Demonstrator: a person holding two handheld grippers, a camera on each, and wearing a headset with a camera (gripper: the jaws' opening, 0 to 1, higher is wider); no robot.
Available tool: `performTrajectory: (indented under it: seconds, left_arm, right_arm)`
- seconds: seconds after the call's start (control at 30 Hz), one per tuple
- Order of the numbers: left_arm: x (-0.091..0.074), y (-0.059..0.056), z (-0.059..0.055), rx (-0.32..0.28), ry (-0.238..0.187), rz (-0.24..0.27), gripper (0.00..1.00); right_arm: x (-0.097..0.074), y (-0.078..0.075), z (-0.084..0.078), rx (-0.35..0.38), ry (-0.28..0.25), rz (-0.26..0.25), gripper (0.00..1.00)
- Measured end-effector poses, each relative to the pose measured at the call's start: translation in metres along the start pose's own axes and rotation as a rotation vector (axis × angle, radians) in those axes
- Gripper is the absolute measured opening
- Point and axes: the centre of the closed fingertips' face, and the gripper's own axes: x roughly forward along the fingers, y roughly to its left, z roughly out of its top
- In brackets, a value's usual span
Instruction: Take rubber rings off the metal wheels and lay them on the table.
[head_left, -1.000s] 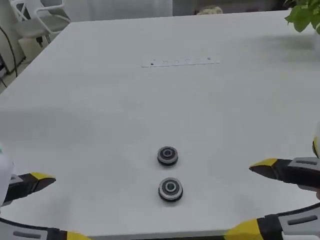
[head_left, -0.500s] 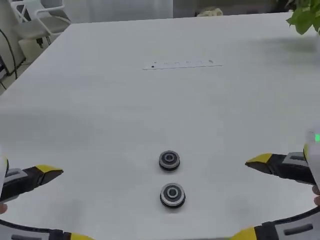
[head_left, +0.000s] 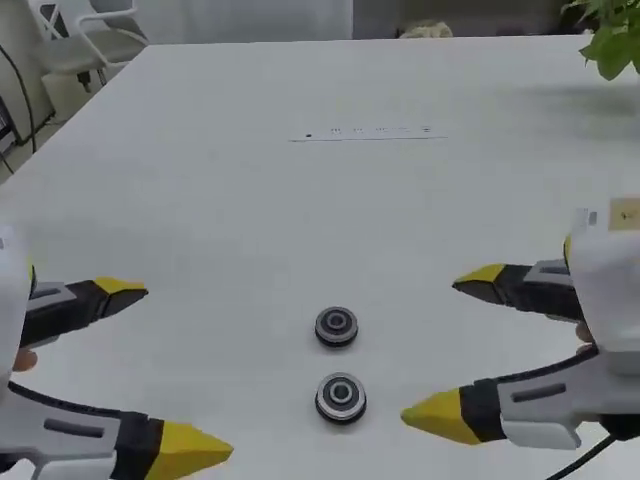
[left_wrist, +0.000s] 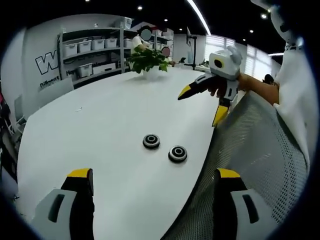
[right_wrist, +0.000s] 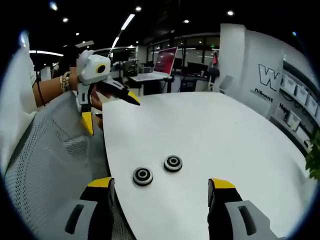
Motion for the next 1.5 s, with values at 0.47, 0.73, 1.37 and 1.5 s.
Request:
performTrajectory:
  seconds: [0.47, 0.73, 1.37, 1.5]
  left_arm:
    - [0.032, -0.010, 0.030, 0.120, -0.008, -0.073, 0.99]
    - [0.049, -0.008, 0.037, 0.148, -0.029, -0.102, 0.97]
    - [0.071, 0.003, 0.032, 0.120, -0.112, -0.094, 0.85]
    - [0.073, -0.001, 0.037, 0.053, -0.158, -0.119, 0.79]
  right_arm:
    - [0.014, -0.013, 0.044, -0.061, -0.058, 0.048, 0.75]
    - [0.027, -0.013, 0.054, -0.109, -0.068, 0.060, 0.72]
    - [0.043, 0.004, 0.010, -0.043, -0.064, 0.184, 0.67]
    - [0.048, 0.005, -0.002, -0.048, -0.033, 0.198, 0.66]
